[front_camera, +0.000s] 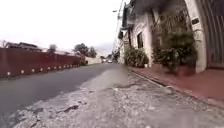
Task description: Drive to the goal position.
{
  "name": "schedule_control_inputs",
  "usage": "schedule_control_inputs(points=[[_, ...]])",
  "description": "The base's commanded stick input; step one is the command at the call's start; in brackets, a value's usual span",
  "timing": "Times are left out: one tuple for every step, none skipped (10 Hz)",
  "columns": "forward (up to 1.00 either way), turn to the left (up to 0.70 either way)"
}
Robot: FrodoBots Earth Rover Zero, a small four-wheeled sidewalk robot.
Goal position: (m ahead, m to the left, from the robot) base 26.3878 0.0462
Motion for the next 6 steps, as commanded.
schedule_control_inputs(points=[[1.00, 0.02], [1.00, 0.02], [1.00, 0.02], [1.00, 0.02], [1.00, 0.02], [1.00, 0.02]])
